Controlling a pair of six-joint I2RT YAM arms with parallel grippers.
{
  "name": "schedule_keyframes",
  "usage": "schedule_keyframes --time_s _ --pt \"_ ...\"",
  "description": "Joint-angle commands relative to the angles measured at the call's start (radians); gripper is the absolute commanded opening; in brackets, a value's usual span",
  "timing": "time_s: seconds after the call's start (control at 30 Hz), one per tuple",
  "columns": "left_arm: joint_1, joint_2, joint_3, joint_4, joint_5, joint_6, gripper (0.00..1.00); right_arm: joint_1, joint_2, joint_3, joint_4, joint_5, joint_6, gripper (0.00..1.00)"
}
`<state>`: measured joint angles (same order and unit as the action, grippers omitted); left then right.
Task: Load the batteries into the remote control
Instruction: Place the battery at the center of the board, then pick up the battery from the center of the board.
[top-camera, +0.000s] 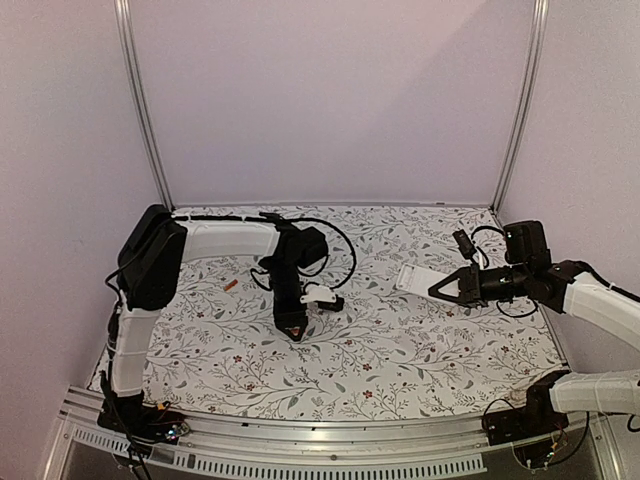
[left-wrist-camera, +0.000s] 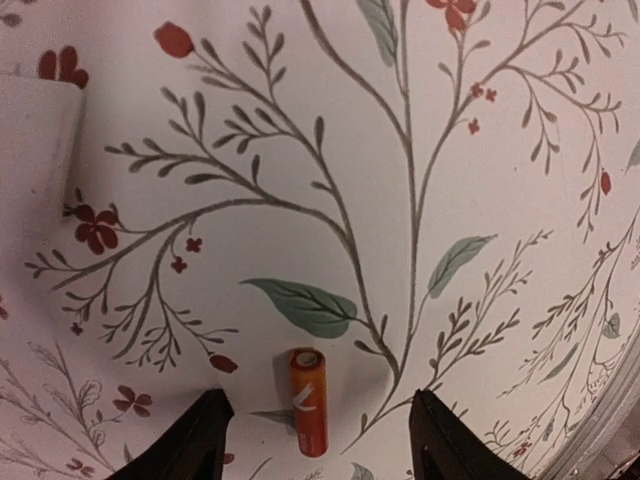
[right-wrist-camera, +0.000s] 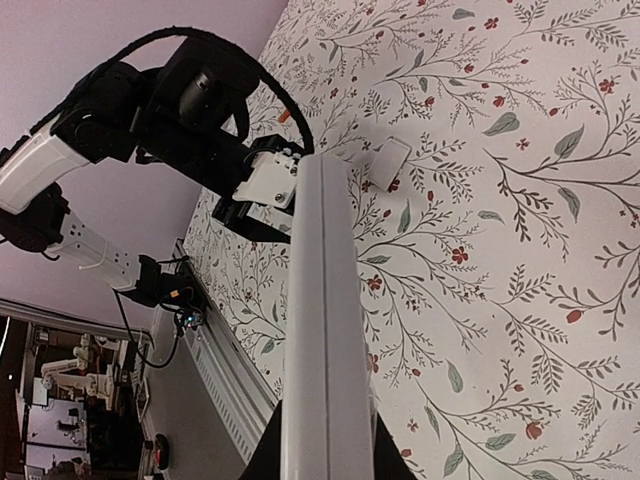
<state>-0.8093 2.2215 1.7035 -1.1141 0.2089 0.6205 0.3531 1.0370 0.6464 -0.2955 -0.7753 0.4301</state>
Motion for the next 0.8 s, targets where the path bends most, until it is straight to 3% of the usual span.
schedule_keyframes --time_s 0.0,0.13,0.23,0.33,0.37,0.4,0.53,0.63,0.77 --pt "-0.016 -0.042 0.001 0.039 -0.079 -0.028 0.67 -0.007 0.012 0.003 -0.015 0.014 -0.01 0.0" --pt "-0.019 -0.147 -0.021 0.091 -0.135 -0.09 0.7 -0.006 0.034 0.018 -0.016 0.012 -0.021 0.0" --pt "-0.022 -0.263 -0.066 0.187 -0.241 -0.215 0.72 -0.007 0.051 0.032 -0.014 0.008 -0.026 0.0" --pt "-0.03 -0.394 -0.127 0.3 -0.41 -0.406 0.78 -0.007 0.056 0.046 -0.015 0.006 -0.035 0.0" --pt "-0.031 -0.439 -0.147 0.325 -0.432 -0.47 0.96 -0.006 0.057 0.049 -0.016 0.007 -0.038 0.0" --pt "-0.031 -0.492 -0.181 0.366 -0.458 -0.556 0.99 -0.006 0.059 0.052 -0.015 0.005 -0.04 0.0" --pt "-0.029 -0.692 -0.338 0.529 -0.513 -0.889 1.0 -0.007 0.06 0.056 -0.016 0.003 -0.048 0.0" --pt "-0.002 -0.751 -0.454 0.588 -0.418 -1.145 1.0 -0.008 0.054 0.055 -0.013 -0.003 -0.047 0.0" --pt "-0.01 -0.727 -0.475 0.578 -0.338 -1.387 1.0 -0.006 0.039 0.052 -0.015 -0.004 -0.042 0.0"
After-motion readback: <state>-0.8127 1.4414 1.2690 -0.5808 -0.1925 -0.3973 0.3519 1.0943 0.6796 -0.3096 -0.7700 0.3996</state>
